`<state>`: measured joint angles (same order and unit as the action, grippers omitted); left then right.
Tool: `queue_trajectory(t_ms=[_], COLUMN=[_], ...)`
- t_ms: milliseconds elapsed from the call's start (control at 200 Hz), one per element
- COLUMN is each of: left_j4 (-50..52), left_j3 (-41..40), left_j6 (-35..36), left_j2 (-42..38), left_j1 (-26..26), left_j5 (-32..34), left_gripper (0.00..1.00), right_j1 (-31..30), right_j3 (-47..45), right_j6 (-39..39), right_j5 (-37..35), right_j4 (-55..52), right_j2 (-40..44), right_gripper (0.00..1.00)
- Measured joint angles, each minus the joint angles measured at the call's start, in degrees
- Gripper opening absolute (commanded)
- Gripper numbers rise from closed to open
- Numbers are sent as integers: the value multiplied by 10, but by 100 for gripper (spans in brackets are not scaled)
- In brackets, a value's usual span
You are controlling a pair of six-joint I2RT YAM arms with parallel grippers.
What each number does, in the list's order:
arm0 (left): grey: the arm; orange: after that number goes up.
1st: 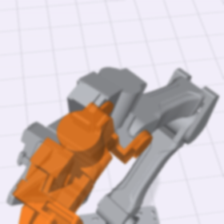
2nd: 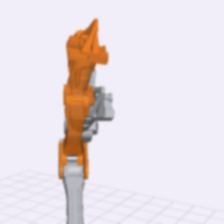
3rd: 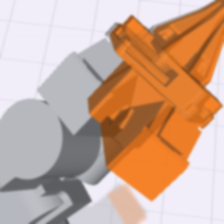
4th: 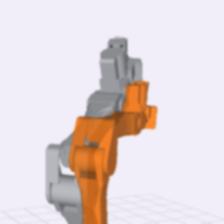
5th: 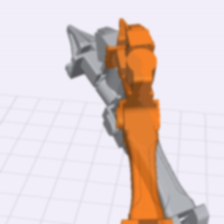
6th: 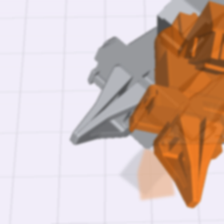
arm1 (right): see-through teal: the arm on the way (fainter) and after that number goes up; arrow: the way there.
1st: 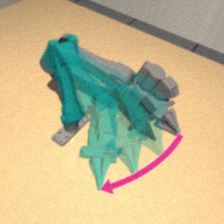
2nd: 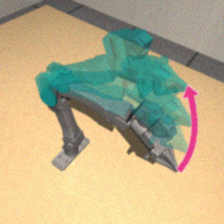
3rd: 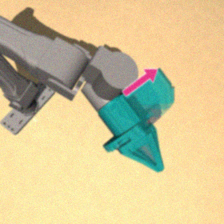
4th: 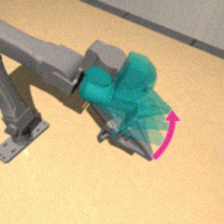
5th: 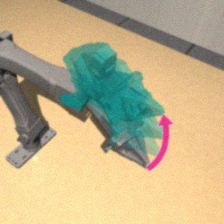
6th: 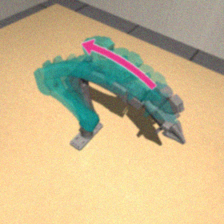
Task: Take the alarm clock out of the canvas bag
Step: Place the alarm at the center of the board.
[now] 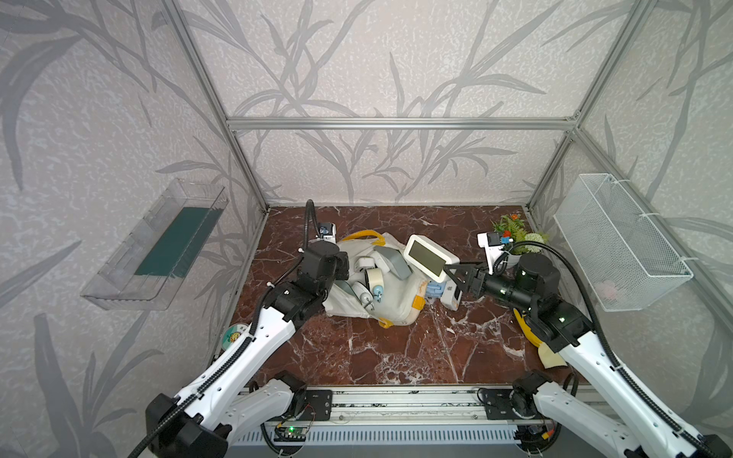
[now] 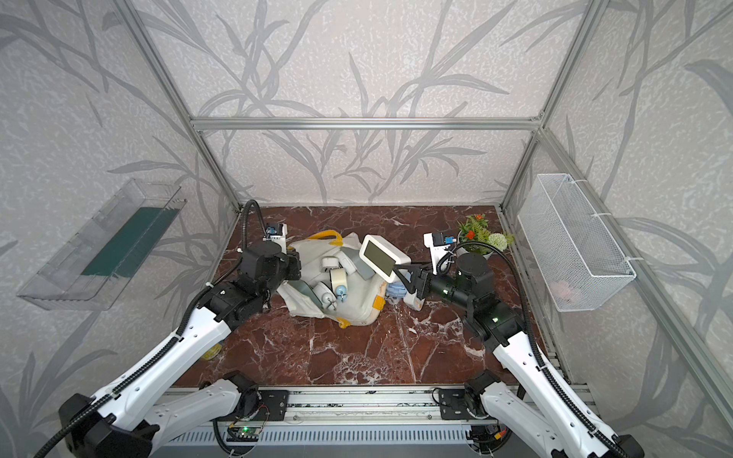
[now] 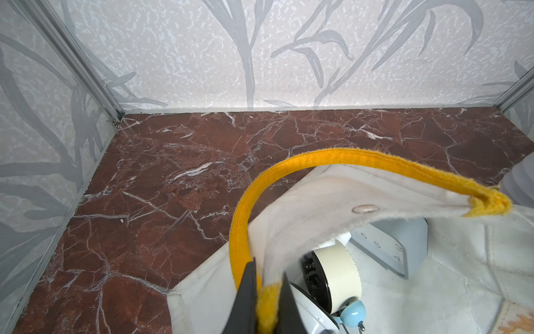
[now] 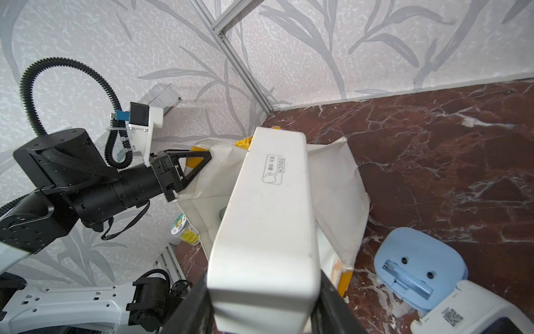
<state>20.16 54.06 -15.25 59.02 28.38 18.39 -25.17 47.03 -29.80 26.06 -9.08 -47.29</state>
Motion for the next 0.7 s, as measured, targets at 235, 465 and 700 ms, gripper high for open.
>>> queue_trajectory(t_ms=[235, 465, 700], left_j4=[0, 0, 0], left_j3=[0, 0, 0], left_j6=[0, 0, 0], left_j2=[0, 0, 0], left_j1=[0, 0, 0], left_j5=[0, 0, 0], left_gripper=[0, 0, 0], right_j1=[32, 54, 54], right_j3=[0, 1, 20], right_j6=[10, 26, 60], right_j5=[9, 4, -27], right_j4=[-15, -22, -32], right_j2=[-1, -32, -105], right_gripper=[31, 31, 32])
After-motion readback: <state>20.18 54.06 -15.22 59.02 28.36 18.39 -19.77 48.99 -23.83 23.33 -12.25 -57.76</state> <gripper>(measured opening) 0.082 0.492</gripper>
